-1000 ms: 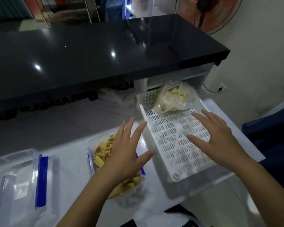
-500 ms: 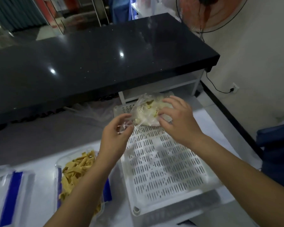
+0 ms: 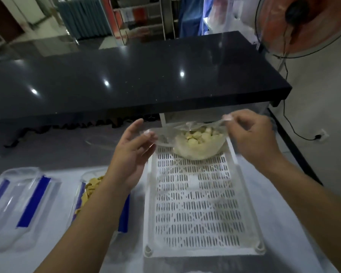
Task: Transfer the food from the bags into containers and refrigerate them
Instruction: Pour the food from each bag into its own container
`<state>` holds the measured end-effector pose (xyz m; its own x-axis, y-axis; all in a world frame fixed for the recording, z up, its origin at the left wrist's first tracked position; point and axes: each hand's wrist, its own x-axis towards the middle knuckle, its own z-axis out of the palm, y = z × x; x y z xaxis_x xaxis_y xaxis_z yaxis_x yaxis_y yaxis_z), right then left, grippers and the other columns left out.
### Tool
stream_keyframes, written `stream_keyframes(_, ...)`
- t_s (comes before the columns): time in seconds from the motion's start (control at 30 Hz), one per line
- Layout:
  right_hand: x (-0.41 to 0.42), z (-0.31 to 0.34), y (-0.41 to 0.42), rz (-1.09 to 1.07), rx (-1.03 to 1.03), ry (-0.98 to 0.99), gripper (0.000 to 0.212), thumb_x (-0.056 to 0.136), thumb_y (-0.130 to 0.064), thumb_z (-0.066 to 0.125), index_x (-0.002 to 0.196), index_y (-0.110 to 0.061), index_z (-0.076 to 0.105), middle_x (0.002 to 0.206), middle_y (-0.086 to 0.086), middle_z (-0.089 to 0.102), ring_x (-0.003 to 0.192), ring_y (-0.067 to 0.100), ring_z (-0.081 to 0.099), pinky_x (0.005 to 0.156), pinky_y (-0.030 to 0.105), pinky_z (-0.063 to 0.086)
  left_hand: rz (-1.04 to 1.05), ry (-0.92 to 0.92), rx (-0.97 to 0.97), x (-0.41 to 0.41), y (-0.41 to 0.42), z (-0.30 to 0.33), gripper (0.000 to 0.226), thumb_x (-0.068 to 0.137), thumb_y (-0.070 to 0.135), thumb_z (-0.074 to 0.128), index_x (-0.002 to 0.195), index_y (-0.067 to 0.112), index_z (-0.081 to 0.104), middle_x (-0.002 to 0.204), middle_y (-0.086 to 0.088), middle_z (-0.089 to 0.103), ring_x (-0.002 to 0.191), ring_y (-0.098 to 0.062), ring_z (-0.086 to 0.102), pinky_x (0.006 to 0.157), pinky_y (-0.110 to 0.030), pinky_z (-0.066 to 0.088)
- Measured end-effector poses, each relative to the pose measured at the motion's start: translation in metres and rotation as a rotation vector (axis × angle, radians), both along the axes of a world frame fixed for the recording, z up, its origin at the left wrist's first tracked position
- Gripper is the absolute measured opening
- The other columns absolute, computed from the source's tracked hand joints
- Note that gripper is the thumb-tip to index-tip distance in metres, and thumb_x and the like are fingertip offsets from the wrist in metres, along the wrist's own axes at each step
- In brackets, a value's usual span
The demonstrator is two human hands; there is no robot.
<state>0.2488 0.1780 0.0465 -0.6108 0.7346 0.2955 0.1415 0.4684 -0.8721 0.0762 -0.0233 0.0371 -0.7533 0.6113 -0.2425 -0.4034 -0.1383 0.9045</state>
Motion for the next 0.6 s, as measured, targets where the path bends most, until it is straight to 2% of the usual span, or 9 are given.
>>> stream_keyframes(0.03, -0.001, 0.009, 0.002, -0.007, -0.190, 0.058, 0.030, 0.093, -0.017, 0.065, 0.072, 0.004, 0.065, 0.071, -0.001, 0.063, 0.069, 0.009, 0.057, 0.068, 0.026, 0.048, -0.020, -0.035, 0.054, -0.002, 0.003, 0.008, 0.046, 0.091, 0.004, 0.061, 0.132, 0.025, 0.058, 0.098, -0.005, 0.072, 0.099, -0.020, 0.070, 0.098, -0.039, 0.052)
stream_keyframes(0.07, -0.001, 0.019, 0.005, 0.010, -0.360, 0.089, 0.032, 0.093, -0.017, 0.064, 0.070, 0.006, 0.062, 0.065, 0.001, 0.061, 0.063, 0.009, 0.055, 0.065, 0.026, 0.046, -0.045, -0.058, 0.099, -0.003, 0.006, 0.016, 0.049, 0.088, 0.004, 0.061, 0.132, 0.025, 0.058, 0.096, -0.003, 0.072, 0.096, -0.018, 0.071, 0.097, -0.038, 0.052)
stream_keyframes(0.17, 0.004, 0.046, 0.011, 0.194, -0.624, 0.067, 0.028, 0.093, -0.023, 0.057, 0.073, -0.009, 0.071, 0.070, 0.001, 0.065, 0.074, 0.015, 0.060, 0.082, 0.036, 0.045, -0.140, -0.051, 0.175, -0.003, 0.014, 0.048, 0.057, 0.081, 0.012, 0.062, 0.137, 0.026, 0.057, 0.101, -0.006, 0.072, 0.097, -0.021, 0.071, 0.101, -0.042, 0.049)
stream_keyframes(0.23, 0.012, 0.063, 0.008, 0.318, -0.624, 0.043, 0.027, 0.092, -0.025, 0.052, 0.094, -0.013, 0.077, 0.079, 0.002, 0.068, 0.084, 0.018, 0.064, 0.091, 0.043, 0.044, -0.188, 0.080, 0.141, 0.000, 0.018, 0.071, 0.056, 0.085, 0.015, 0.057, 0.139, 0.027, 0.055, 0.109, -0.010, 0.073, 0.103, -0.025, 0.070, 0.103, -0.044, 0.049)
stream_keyframes(0.3, 0.019, 0.077, 0.000, 0.430, -0.568, 0.035, 0.035, 0.088, -0.021, 0.049, 0.112, -0.015, 0.073, 0.090, 0.004, 0.071, 0.092, 0.022, 0.067, 0.096, 0.046, 0.045, -0.223, 0.202, 0.134, 0.006, 0.019, 0.091, 0.059, 0.083, 0.014, 0.055, 0.140, 0.029, 0.052, 0.111, -0.013, 0.073, 0.104, -0.028, 0.070, 0.100, -0.043, 0.052)
stream_keyframes(0.37, 0.027, 0.087, -0.009, 0.527, -0.517, 0.060, 0.046, 0.083, -0.019, 0.046, 0.122, -0.020, 0.068, 0.103, 0.007, 0.073, 0.101, 0.025, 0.068, 0.097, 0.045, 0.047, -0.283, 0.284, 0.150, 0.014, 0.018, 0.105, 0.065, 0.082, 0.011, 0.053, 0.143, 0.031, 0.047, 0.115, -0.014, 0.072, 0.101, -0.029, 0.070, 0.097, -0.043, 0.054)
stream_keyframes(0.47, 0.035, 0.083, -0.017, 0.527, -0.381, 0.070, 0.047, 0.082, -0.017, 0.045, 0.121, -0.029, 0.069, 0.110, 0.004, 0.073, 0.110, 0.024, 0.066, 0.097, 0.041, 0.049, -0.381, 0.363, 0.103, 0.028, 0.012, 0.108, 0.074, 0.081, 0.008, 0.056, 0.148, 0.034, 0.039, 0.123, -0.017, 0.069, 0.099, -0.031, 0.070, 0.095, -0.043, 0.056)
stream_keyframes(0.53, 0.039, 0.062, -0.021, 0.479, -0.335, 0.017, 0.043, 0.092, -0.008, 0.044, 0.115, -0.031, 0.072, 0.106, 0.002, 0.074, 0.108, 0.026, 0.066, 0.096, 0.040, 0.052, -0.456, 0.365, 0.016, 0.037, 0.005, 0.097, 0.079, 0.080, 0.006, 0.060, 0.149, 0.036, 0.036, 0.123, -0.017, 0.069, 0.101, -0.034, 0.070, 0.090, -0.041, 0.059)
stream_keyframes(0.6, 0.046, 0.037, -0.028, 0.458, -0.335, -0.044, 0.050, 0.098, 0.001, 0.041, 0.113, -0.035, 0.072, 0.105, 0.001, 0.074, 0.105, 0.027, 0.066, 0.093, 0.038, 0.056, -0.518, 0.331, -0.049, 0.044, -0.004, 0.080, 0.082, 0.080, 0.002, 0.062, 0.149, 0.038, 0.037, 0.123, -0.015, 0.069, 0.106, -0.037, 0.070, 0.086, -0.039, 0.060)
